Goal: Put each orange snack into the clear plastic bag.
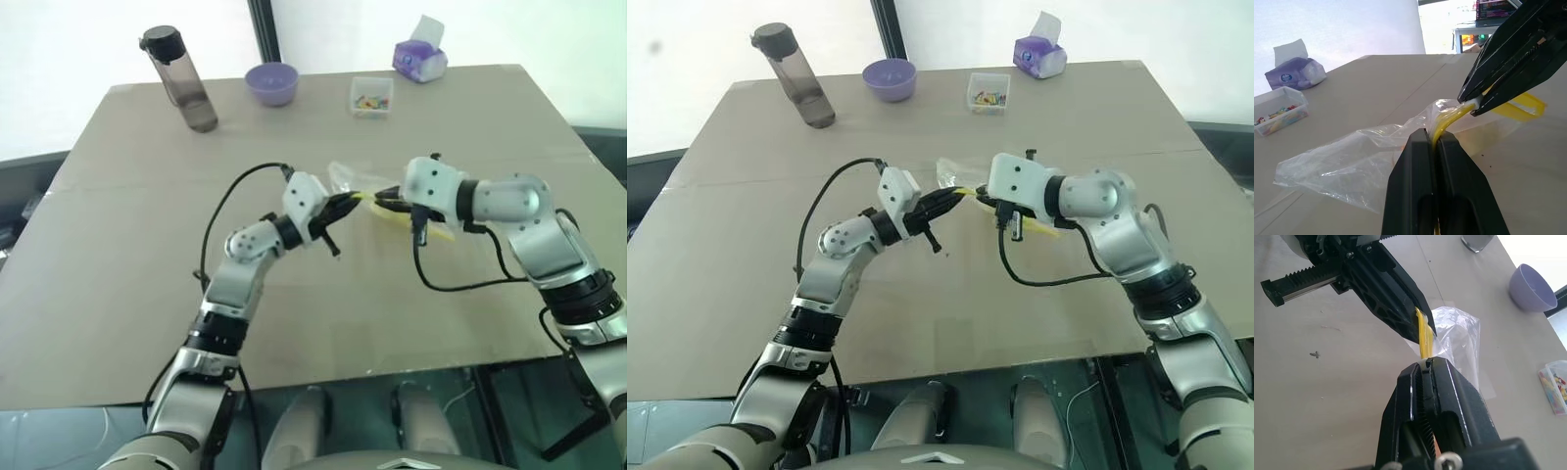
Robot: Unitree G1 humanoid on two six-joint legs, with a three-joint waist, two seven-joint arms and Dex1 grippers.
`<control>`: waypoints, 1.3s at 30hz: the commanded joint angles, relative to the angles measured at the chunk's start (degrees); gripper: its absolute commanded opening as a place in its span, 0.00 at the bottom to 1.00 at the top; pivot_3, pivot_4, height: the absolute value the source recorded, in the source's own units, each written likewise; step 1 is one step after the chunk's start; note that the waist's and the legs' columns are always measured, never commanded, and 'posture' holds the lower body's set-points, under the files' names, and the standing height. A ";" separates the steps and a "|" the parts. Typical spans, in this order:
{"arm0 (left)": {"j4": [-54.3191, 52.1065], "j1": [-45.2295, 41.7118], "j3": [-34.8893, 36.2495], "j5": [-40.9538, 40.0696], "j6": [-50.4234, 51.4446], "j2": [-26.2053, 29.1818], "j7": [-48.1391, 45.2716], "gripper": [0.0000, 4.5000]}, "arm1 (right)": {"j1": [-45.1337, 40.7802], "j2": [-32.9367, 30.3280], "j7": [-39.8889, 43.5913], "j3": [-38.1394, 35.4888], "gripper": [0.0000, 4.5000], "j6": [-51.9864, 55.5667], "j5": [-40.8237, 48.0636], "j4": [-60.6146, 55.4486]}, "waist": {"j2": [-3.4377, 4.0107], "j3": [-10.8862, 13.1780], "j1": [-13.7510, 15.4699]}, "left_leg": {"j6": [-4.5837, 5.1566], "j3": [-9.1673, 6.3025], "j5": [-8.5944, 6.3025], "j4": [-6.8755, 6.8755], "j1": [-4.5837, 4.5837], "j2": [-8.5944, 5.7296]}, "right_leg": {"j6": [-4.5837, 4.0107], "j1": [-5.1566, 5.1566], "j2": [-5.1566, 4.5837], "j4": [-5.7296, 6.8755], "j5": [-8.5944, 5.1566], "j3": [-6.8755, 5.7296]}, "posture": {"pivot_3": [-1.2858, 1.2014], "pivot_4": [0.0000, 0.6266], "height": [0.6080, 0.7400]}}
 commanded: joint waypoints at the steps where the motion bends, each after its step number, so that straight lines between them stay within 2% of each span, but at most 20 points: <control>1: -0.17 -0.73 4.14 -0.24 -1.48 1.58 2.13 0.00 | 1.20 -2.52 -1.22 -3.79 0.01 1.78 -0.34 -1.07 | 0.00 0.00 0.01 | 0.00 0.00 0.00 0.00 0.00 0.00 | 0.00 0.00 0.00 0.00 0.00 0.00 | 0.52 0.24 0.99; 12: 1.23 -0.94 5.12 -0.09 -2.31 3.29 3.31 0.00 | 4.83 -6.21 -3.21 -6.80 0.01 4.62 0.80 -2.69 | 0.00 0.00 0.03 | 0.00 0.01 0.00 0.00 0.00 0.00 | 0.00 0.00 0.00 0.00 0.00 0.00 | 0.52 0.24 0.99; 23: 0.79 -0.17 4.91 -0.30 -1.57 2.91 3.80 0.00 | 9.56 -12.09 -4.11 -12.11 0.01 6.27 2.26 -2.61 | 0.00 0.00 0.00 | 0.00 0.02 0.00 0.00 0.01 0.00 | 0.00 0.01 0.00 0.00 0.00 0.01 | 0.52 0.24 0.99; 28: 0.17 0.42 4.34 -0.21 -1.26 2.61 3.70 0.00 | 10.15 -12.58 -4.30 -13.05 0.01 8.44 3.82 -2.95 | -0.01 0.00 0.08 | 0.01 0.03 0.00 0.00 0.01 0.00 | 0.00 0.02 0.00 -0.02 0.00 0.01 | 0.52 0.24 0.99; 35: 0.47 -0.23 4.09 0.08 -0.90 2.49 4.04 0.00 | 9.20 -13.37 -5.55 -12.61 0.01 5.18 3.24 -0.30 | -0.01 0.00 0.12 | 0.01 0.04 0.00 0.00 0.01 0.01 | 0.00 0.02 0.00 -0.02 0.00 0.01 | 0.52 0.24 0.99; 39: 4.30 -5.04 3.54 1.46 -1.60 0.74 6.01 0.00 | 3.26 -11.24 -11.15 -11.61 0.01 0.11 0.10 6.36 | -0.02 0.01 0.14 | 0.01 0.05 0.00 0.01 0.02 0.00 | 0.00 0.02 0.00 0.01 0.00 0.01 | 0.52 0.24 0.99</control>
